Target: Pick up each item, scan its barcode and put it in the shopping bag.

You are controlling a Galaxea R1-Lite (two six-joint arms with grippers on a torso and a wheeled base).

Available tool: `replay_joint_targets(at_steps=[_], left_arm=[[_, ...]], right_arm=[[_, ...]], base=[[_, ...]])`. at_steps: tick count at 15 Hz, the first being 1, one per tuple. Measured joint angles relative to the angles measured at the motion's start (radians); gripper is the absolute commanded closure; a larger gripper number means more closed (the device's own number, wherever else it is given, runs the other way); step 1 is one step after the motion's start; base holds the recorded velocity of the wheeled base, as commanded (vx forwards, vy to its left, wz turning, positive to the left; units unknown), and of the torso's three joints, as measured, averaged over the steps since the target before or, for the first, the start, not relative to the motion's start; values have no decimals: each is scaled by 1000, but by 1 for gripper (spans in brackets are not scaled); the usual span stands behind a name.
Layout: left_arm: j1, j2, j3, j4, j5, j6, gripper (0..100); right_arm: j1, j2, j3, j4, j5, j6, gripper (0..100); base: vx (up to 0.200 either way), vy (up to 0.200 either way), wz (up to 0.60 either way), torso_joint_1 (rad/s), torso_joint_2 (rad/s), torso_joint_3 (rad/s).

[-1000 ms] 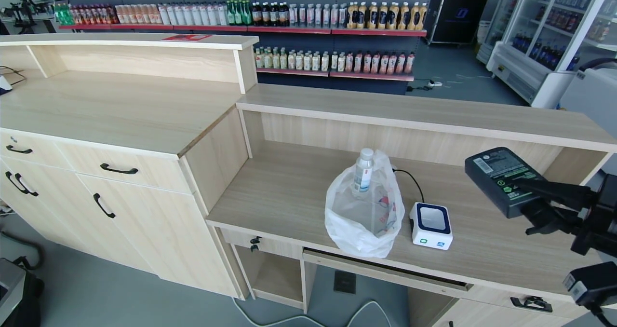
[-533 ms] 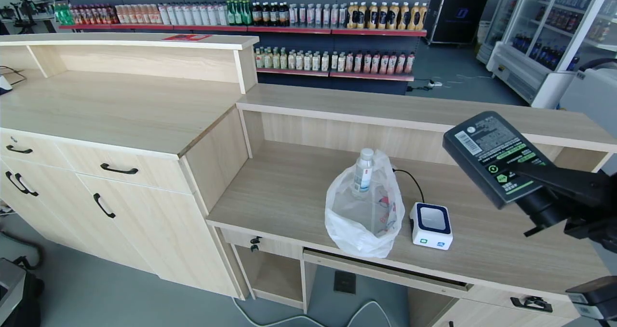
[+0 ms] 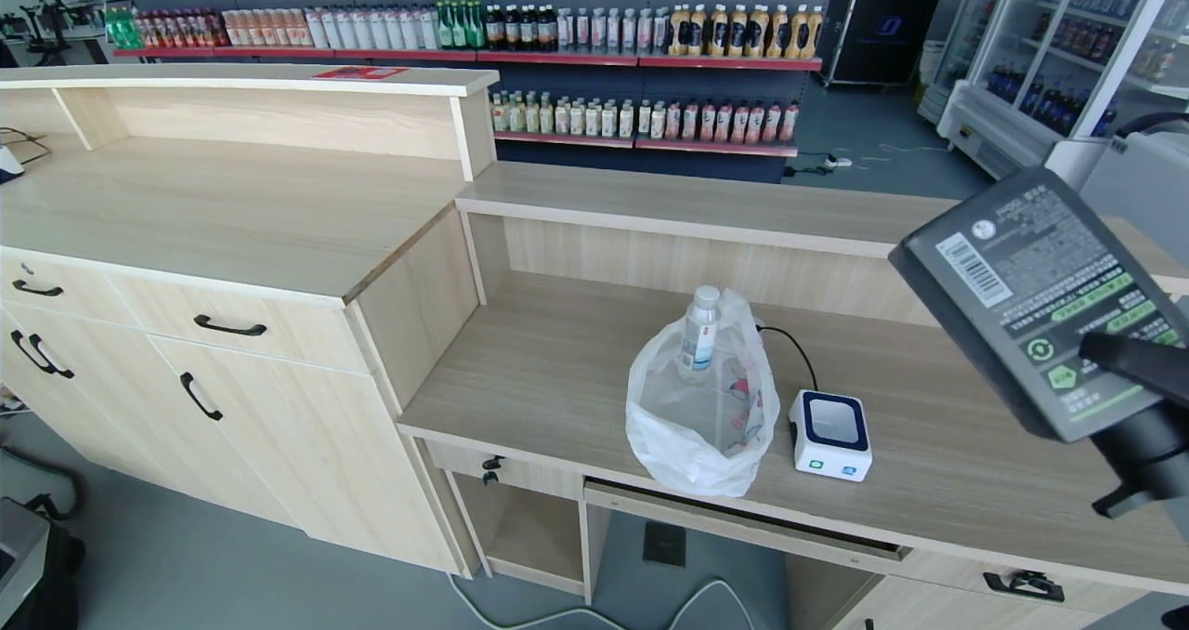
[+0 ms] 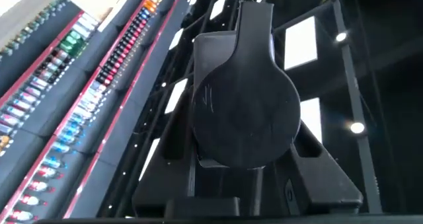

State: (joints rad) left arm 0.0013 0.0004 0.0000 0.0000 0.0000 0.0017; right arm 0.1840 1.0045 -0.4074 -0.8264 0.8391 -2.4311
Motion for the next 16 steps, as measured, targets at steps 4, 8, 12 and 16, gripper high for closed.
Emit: replay_joint_targets(at_steps=[4,8,12,16], left_arm=[[0,0,0,0,0,0,0],[0,0,0,0,0,0,0],[0,0,0,0,0,0,0],[0,0,0,0,0,0,0]], right_arm=[[12,-40,12,22,95,-76,100],[36,-81,11,40,140,-72,100],[53,-115,24,193,175,-79,100],[65,-158,18,270,196,-103,100]], base=[[0,0,0,0,0,0],[0,0,0,0,0,0],[0,0,0,0,0,0],[0,0,0,0,0,0]])
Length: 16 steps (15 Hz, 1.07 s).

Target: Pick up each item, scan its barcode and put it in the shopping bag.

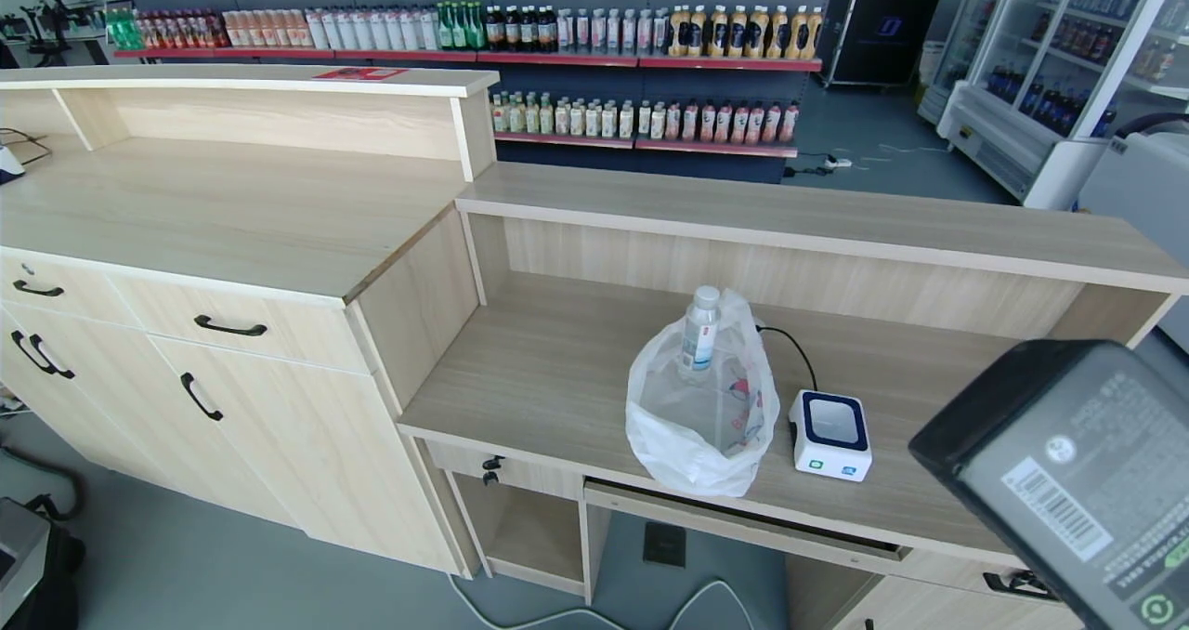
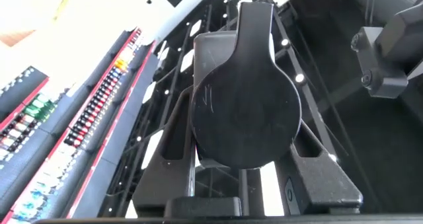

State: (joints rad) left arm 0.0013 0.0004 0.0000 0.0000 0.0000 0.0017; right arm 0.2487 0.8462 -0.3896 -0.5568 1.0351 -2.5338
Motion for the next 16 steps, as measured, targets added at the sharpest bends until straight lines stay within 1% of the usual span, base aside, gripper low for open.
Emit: replay_joint_targets(at_steps=[16], left_arm=[[0,0,0,0,0,0,0]], right_arm=[[-2,-14,-6,-3,-1,6,100]], base=[[0,0,0,0,0,0]])
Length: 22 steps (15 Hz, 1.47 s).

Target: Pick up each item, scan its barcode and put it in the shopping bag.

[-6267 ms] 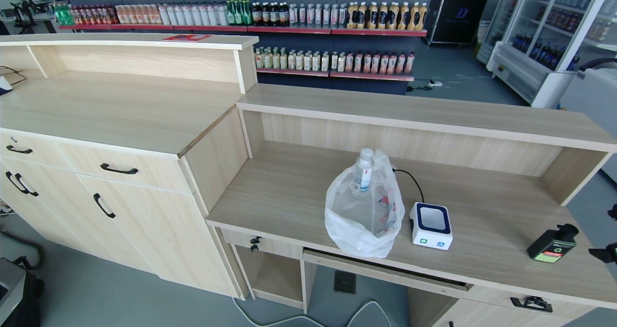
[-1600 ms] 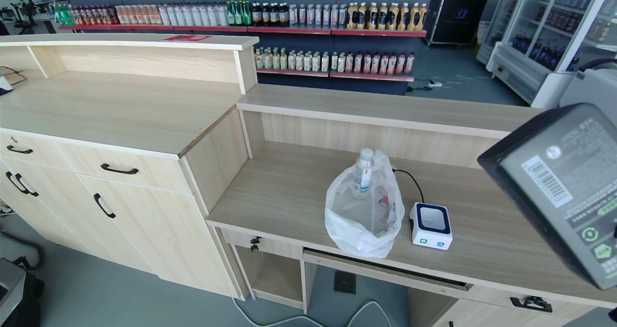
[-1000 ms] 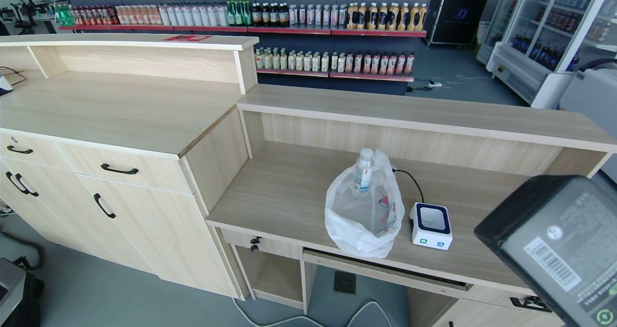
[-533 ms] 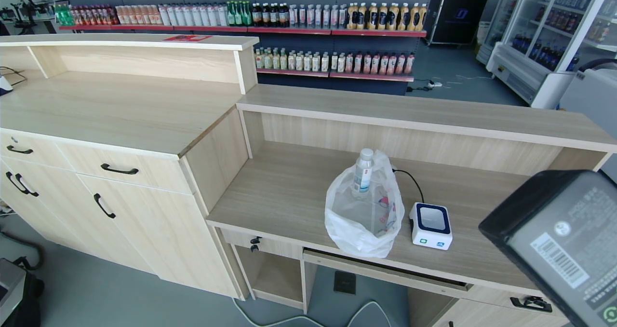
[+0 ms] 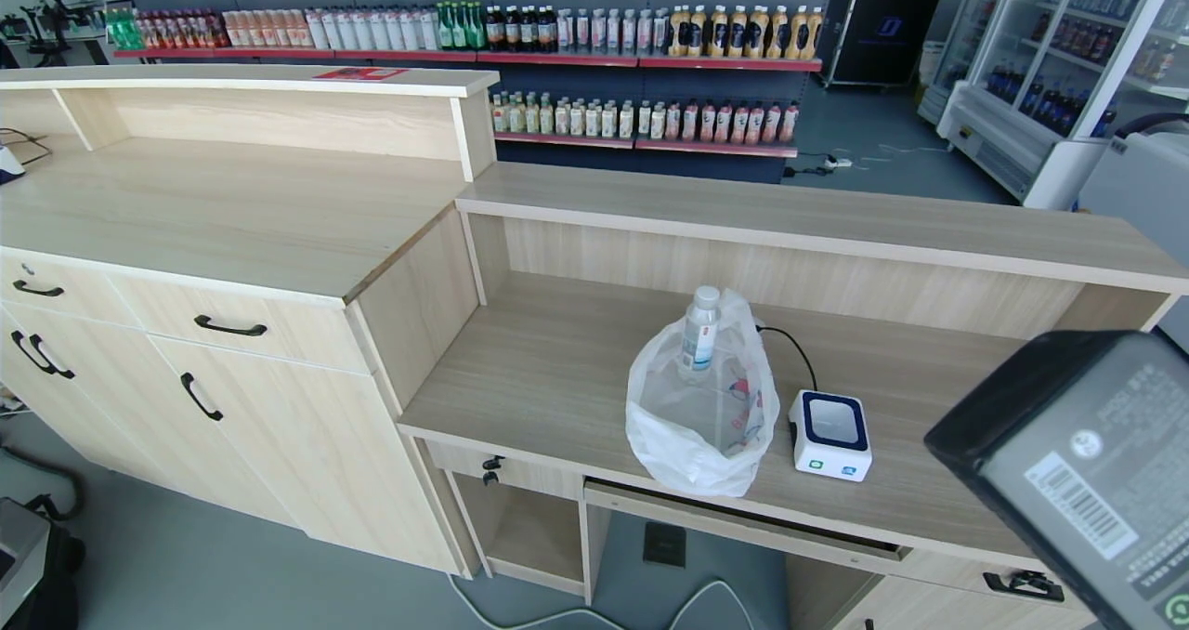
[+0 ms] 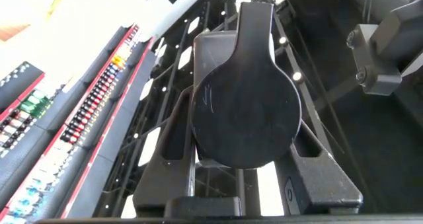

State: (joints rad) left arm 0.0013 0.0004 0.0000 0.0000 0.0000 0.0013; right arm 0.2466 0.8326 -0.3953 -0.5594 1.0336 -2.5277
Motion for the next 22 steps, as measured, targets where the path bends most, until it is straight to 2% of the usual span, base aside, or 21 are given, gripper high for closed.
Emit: replay_joint_targets(at_steps=[16,18,20,22], left_arm=[[0,0,0,0,0,0,0],[0,0,0,0,0,0,0],[0,0,0,0,0,0,0],[0,0,0,0,0,0,0]], right_arm=[[-1,3,-3,3,-1,31,100],[-5,27,-40,0,-5,109,100],[-32,91,-122,-3,-29,292,100],[-141,143,-183,-3,-93,482,100]], base=[[0,0,0,0,0,0],[0,0,0,0,0,0],[0,0,0,0,0,0],[0,0,0,0,0,0]])
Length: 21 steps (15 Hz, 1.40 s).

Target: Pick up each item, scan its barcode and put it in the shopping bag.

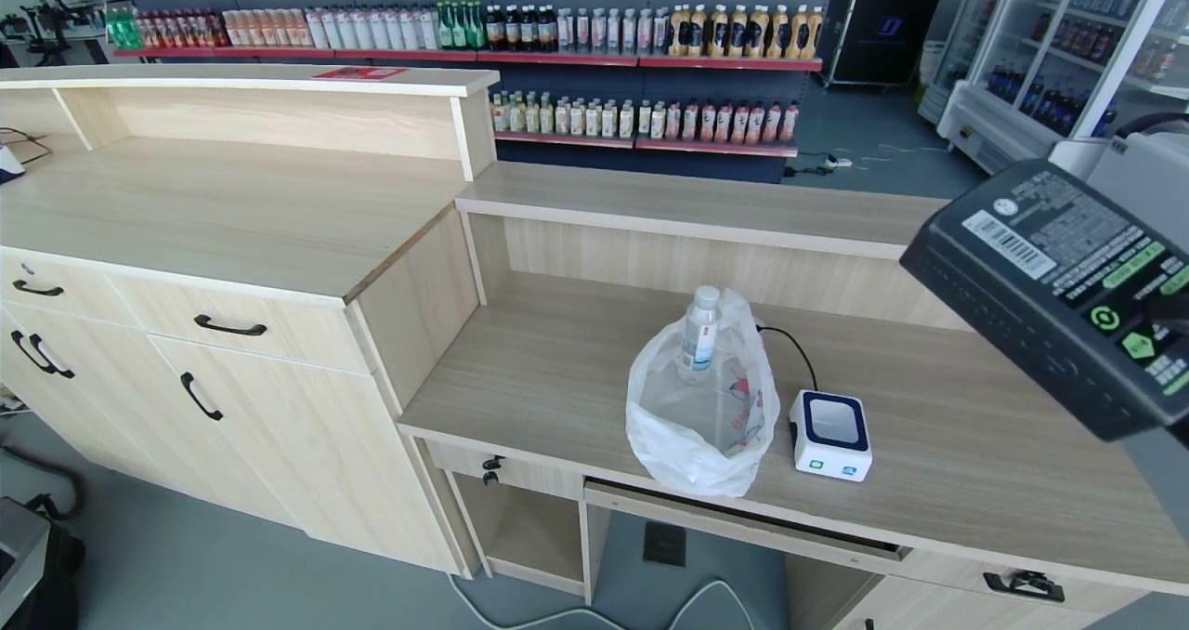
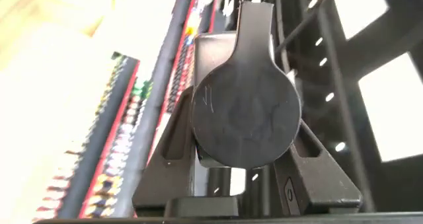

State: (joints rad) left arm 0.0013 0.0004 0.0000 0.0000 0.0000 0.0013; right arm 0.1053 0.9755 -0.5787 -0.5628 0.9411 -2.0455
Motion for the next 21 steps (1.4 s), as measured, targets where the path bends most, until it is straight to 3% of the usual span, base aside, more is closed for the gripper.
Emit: replay_joint_targets(at_steps=[2,4,6,8,12,21], left_arm=[[0,0,0,0,0,0,0],[0,0,0,0,0,0,0],[0,0,0,0,0,0,0],[0,0,0,0,0,0,0],[0,0,0,0,0,0,0],[0,0,0,0,0,0,0]], right_arm=[[-148,16,-18,1,-114,280,100],[-275,15,-12,3,-340,646,100],[-351,15,-1,10,-620,955,100],[-377,14,34,50,-710,1156,100],[-406,10,99,63,-821,1438,100],[-393,40,97,168,-941,1668,100]], base=[[0,0,0,0,0,0],[0,0,0,0,0,0],[0,0,0,0,0,0],[0,0,0,0,0,0],[0,0,0,0,0,0],[0,0,533,1,1,3]])
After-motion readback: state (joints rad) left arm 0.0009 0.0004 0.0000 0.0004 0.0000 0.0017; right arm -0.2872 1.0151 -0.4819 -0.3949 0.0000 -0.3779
